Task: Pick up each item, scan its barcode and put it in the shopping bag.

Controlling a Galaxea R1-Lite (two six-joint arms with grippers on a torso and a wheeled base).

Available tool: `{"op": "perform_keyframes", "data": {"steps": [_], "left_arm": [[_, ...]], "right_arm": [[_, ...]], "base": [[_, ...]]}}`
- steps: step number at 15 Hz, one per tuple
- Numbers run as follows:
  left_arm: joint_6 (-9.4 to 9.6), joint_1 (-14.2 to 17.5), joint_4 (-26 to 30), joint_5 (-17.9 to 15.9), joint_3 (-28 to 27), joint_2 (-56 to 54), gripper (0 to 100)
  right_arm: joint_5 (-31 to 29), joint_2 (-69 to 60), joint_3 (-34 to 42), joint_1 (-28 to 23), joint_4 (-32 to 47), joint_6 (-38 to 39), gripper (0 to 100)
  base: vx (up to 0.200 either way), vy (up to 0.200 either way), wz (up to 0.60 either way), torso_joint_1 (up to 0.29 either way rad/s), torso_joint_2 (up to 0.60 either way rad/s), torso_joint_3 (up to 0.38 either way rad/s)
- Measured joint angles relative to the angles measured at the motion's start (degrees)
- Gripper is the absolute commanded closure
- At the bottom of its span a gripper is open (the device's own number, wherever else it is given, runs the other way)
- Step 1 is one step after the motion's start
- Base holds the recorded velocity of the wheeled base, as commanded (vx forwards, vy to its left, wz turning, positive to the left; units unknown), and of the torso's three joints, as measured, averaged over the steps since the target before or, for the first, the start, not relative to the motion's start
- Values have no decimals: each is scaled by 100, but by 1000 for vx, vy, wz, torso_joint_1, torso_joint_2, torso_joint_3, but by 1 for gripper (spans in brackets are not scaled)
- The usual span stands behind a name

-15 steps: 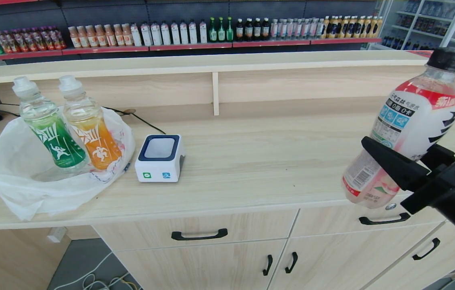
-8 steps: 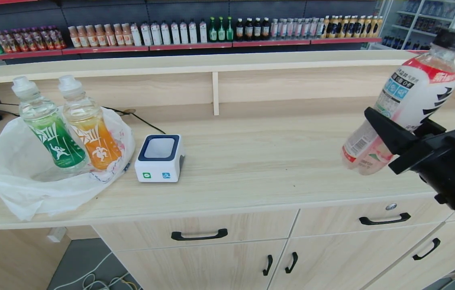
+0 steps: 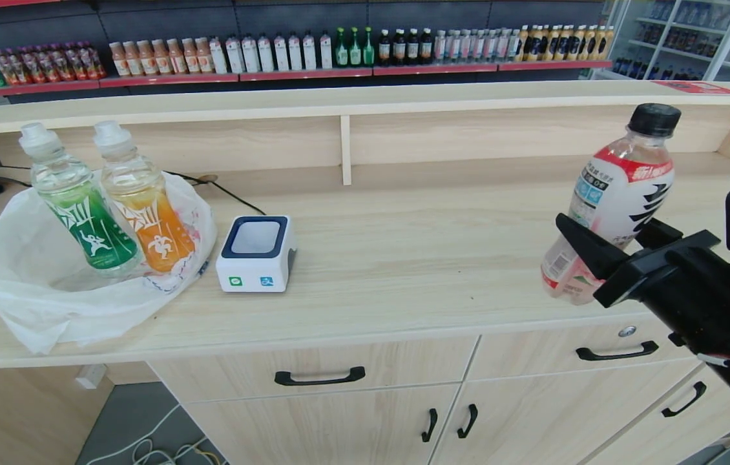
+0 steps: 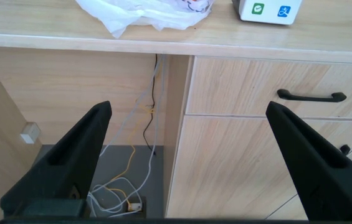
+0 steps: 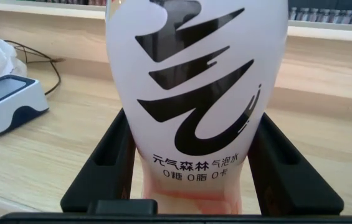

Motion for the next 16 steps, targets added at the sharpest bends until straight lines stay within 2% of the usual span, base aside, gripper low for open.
{"op": "perform_keyframes", "data": {"steps": [8, 16], "left_arm": [[-13, 0, 0, -2, 2, 0, 0], [-24, -2, 0, 0, 2, 0, 0]], "right_arm": [[-5, -46, 174, 205, -13, 429, 100], [-5, -157, 447, 254, 0, 388, 100]], "base": [[0, 0, 0, 0, 0, 0], [0, 200, 0, 1, 5, 1]]}}
